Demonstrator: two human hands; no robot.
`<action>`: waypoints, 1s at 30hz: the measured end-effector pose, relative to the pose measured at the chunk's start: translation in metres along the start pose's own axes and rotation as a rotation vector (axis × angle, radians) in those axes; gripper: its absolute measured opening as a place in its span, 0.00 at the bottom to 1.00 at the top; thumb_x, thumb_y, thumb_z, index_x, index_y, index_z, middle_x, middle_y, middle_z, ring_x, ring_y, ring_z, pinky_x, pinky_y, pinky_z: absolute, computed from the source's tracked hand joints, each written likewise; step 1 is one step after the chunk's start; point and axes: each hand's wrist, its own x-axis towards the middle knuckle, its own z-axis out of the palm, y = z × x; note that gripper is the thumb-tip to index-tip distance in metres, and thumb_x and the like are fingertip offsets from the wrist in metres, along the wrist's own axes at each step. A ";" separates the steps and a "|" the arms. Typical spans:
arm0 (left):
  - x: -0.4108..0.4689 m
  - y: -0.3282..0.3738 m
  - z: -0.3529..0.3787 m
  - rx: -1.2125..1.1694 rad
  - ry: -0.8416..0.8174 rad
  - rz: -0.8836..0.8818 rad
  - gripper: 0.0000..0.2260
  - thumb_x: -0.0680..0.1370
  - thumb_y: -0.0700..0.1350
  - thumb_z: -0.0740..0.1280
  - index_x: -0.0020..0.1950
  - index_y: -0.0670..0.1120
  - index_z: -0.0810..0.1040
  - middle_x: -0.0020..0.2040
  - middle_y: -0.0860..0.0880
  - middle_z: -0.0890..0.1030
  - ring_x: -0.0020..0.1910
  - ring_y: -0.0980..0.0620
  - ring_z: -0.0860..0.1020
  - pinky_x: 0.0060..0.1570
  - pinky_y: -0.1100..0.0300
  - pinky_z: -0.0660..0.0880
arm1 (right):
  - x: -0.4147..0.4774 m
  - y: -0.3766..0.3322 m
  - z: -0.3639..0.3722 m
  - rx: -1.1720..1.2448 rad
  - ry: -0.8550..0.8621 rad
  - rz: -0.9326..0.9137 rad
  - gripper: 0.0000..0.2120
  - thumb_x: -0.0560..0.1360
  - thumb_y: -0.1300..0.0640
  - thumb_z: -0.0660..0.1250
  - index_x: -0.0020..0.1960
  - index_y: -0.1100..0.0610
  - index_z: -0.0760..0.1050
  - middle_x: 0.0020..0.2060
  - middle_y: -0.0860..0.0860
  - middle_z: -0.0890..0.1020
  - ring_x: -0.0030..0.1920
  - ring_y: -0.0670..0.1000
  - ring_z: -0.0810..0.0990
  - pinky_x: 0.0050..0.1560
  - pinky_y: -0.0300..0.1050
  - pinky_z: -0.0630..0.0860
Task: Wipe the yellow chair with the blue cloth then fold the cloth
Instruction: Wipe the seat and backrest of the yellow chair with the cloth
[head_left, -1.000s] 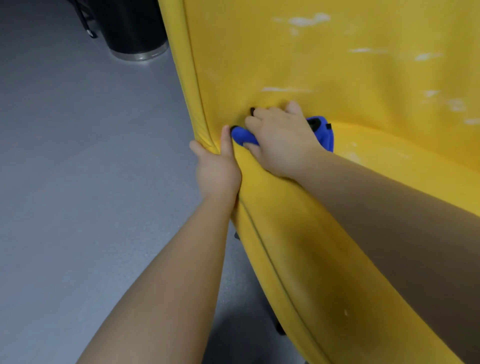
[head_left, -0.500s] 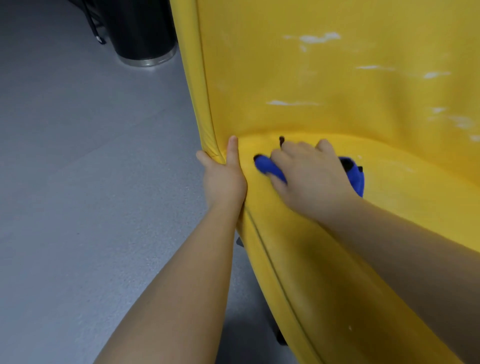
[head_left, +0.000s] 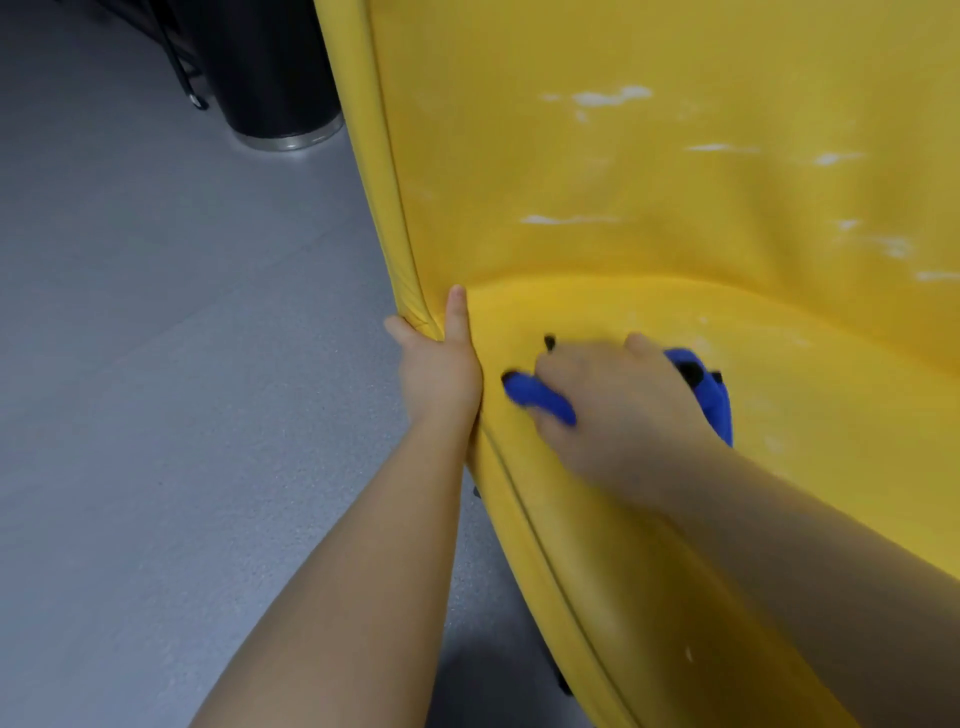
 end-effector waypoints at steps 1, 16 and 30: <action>0.000 0.000 0.000 -0.004 -0.001 0.000 0.27 0.79 0.66 0.58 0.66 0.46 0.63 0.51 0.52 0.75 0.46 0.49 0.74 0.44 0.55 0.67 | -0.019 -0.006 -0.003 -0.005 0.004 -0.051 0.06 0.71 0.50 0.63 0.39 0.50 0.68 0.34 0.48 0.75 0.33 0.55 0.75 0.39 0.50 0.68; -0.001 -0.001 -0.003 0.024 -0.013 -0.010 0.29 0.78 0.66 0.59 0.69 0.46 0.61 0.48 0.52 0.75 0.44 0.49 0.75 0.39 0.56 0.68 | 0.068 0.045 0.031 -0.212 0.174 0.157 0.09 0.76 0.54 0.62 0.42 0.59 0.72 0.37 0.58 0.76 0.36 0.61 0.74 0.39 0.50 0.59; -0.013 0.021 0.012 -0.074 -0.006 -0.391 0.40 0.70 0.68 0.69 0.69 0.43 0.59 0.66 0.43 0.73 0.63 0.40 0.74 0.57 0.49 0.70 | 0.062 0.051 0.028 0.116 0.097 0.302 0.11 0.77 0.50 0.59 0.40 0.55 0.65 0.37 0.51 0.71 0.37 0.56 0.70 0.37 0.48 0.60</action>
